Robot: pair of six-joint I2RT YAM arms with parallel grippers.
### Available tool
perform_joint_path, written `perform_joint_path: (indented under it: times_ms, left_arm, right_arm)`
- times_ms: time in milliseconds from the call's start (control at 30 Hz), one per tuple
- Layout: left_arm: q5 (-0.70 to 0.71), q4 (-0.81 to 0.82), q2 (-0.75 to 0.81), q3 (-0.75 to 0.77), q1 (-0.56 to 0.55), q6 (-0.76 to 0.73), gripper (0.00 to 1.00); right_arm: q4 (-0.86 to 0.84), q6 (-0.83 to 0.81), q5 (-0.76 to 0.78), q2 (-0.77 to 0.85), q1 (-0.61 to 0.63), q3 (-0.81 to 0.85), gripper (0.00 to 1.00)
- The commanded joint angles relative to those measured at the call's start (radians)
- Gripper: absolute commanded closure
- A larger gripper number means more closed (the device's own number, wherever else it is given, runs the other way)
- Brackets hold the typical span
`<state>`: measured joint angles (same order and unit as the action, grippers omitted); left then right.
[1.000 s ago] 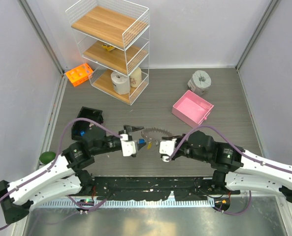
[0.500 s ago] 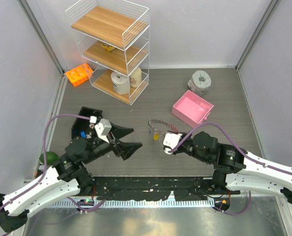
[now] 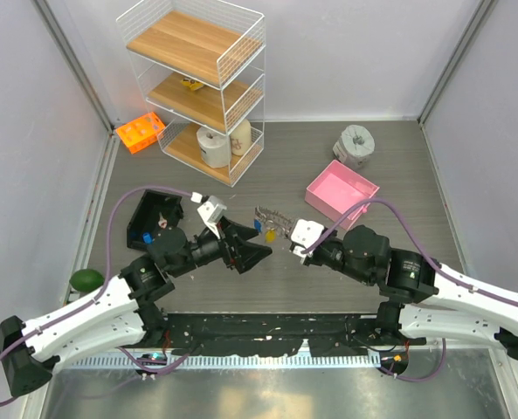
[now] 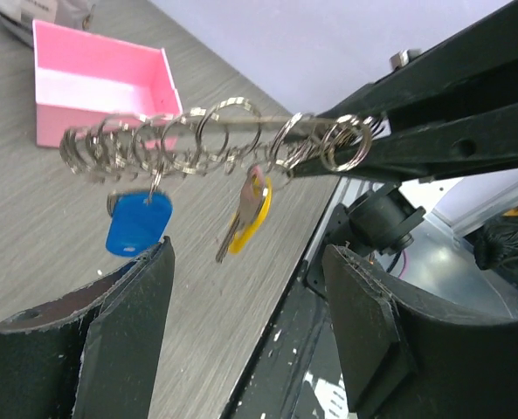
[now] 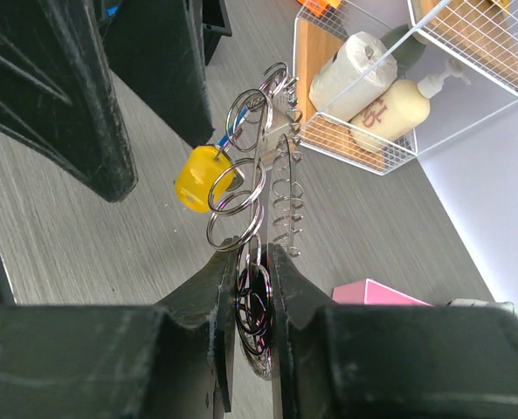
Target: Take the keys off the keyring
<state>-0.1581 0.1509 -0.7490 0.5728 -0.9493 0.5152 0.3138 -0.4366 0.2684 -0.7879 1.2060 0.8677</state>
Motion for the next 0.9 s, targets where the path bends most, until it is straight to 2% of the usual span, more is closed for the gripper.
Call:
perform_joint_path:
  times_ms: [0,167,333,367,433,533,567,667,867]
  left_arm:
    - [-0.009,0.108,-0.001,0.050,-0.003,-0.056,0.26]
    - [0.003,0.124,-0.035,0.064,-0.003,-0.101,0.27]
    - [-0.004,0.174,-0.101,0.064,-0.003,-0.087,0.33]
    - [-0.004,0.191,-0.110,0.064,-0.003,-0.084,0.37]
    - [-0.003,0.222,-0.122,0.062,-0.003,-0.084,0.54]
    - [0.009,0.217,-0.122,0.071,-0.003,-0.092,0.94]
    - [0.008,0.195,-0.116,0.079,-0.003,-0.096,1.00]
    - [0.002,0.118,-0.076,0.081,-0.003,-0.103,1.00]
    - [-0.064,-0.192,0.016,0.128,-0.003,-0.096,1.00]
  right_arm:
    - [-0.065,0.035,-0.024,0.000,0.003,0.066,0.95]
    - [-0.059,0.048,-0.044,-0.011,0.001,0.079,0.95]
    - [-0.062,0.061,-0.075,-0.017,0.001,0.093,0.95]
    - [-0.064,0.067,-0.080,-0.019,0.001,0.093,0.95]
    - [-0.062,0.081,-0.084,-0.019,0.001,0.096,0.95]
    - [-0.059,0.093,-0.081,-0.013,0.001,0.090,0.95]
    - [-0.055,0.105,-0.075,-0.011,0.001,0.087,0.95]
    - [-0.058,0.143,-0.046,0.015,0.001,0.056,0.95]
    - [-0.076,0.252,0.034,0.064,0.001,-0.079,0.95]
